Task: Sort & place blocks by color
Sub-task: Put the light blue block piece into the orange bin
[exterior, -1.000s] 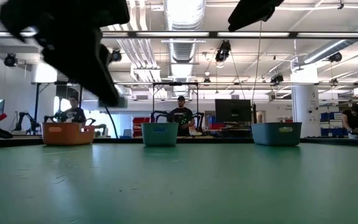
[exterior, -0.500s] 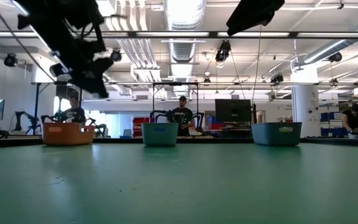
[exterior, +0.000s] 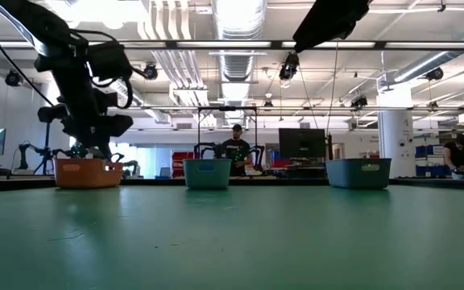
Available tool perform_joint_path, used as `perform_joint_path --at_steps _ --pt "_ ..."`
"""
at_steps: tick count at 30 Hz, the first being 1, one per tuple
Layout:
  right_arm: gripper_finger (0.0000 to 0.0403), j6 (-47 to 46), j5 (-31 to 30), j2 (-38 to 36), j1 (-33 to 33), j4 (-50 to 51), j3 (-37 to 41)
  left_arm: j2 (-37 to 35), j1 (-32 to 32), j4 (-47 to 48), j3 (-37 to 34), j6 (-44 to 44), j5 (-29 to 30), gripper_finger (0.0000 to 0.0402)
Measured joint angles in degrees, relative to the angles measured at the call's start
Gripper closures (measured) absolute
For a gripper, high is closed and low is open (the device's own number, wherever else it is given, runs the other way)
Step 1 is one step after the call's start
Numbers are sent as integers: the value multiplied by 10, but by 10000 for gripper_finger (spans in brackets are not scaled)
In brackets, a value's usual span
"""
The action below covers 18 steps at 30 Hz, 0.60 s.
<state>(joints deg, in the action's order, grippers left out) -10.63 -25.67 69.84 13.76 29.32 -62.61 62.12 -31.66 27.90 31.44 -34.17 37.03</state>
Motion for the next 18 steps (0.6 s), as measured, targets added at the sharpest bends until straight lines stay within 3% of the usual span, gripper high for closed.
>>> perform_joint_path --at_steps 8,13,18 --pt "184 -11 0 0 0 4 2 44 -3 6 0 -29 1 282" --pt "184 -14 0 0 0 4 2 65 -3 12 0 -31 6 241" --pt "184 -13 0 0 0 4 2 72 -2 11 0 -31 6 229"
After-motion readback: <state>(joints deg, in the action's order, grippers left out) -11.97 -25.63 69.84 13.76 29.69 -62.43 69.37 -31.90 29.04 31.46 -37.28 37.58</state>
